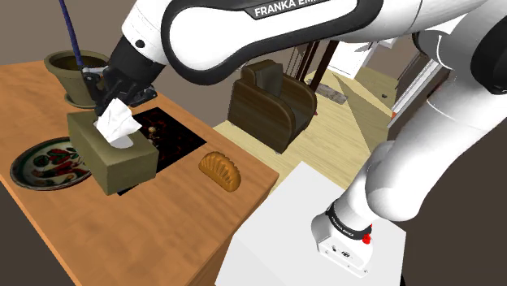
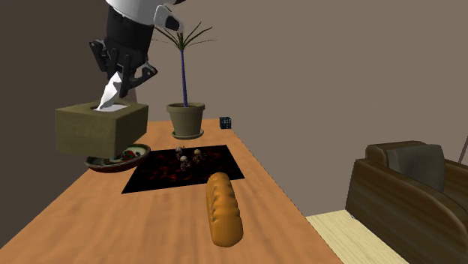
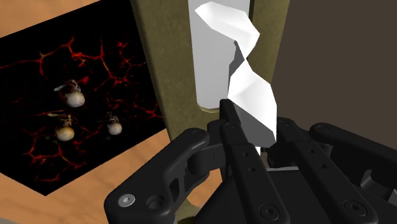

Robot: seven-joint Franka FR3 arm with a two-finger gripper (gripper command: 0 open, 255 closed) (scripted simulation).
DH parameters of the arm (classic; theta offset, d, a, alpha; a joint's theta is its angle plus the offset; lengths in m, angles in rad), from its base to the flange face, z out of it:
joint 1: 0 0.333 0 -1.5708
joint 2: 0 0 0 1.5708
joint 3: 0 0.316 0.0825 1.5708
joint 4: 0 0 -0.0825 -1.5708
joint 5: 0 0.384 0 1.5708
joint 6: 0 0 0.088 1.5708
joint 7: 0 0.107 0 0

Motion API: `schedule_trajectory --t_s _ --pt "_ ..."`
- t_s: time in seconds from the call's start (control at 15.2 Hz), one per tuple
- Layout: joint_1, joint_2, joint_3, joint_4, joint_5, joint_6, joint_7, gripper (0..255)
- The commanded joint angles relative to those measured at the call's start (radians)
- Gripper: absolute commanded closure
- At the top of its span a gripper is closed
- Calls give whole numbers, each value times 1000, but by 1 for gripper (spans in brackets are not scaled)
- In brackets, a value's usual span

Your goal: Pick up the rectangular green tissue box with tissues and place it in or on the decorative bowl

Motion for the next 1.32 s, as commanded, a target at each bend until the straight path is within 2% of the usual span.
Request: schedule_trajectory --t_s 0.0,0.26,0.59,0.79,0.86,1.25 --pt "3 84 0 102 -79 -22 51 255" --pt "46 251 -26 327 -206 -90 127 255" --pt "131 479 -71 678 -316 -222 179 255" --pt "200 652 -99 973 -363 -344 188 255" --pt "243 760 -113 1168 -384 -428 186 255" --pt "224 741 -113 1050 -378 -332 183 255"
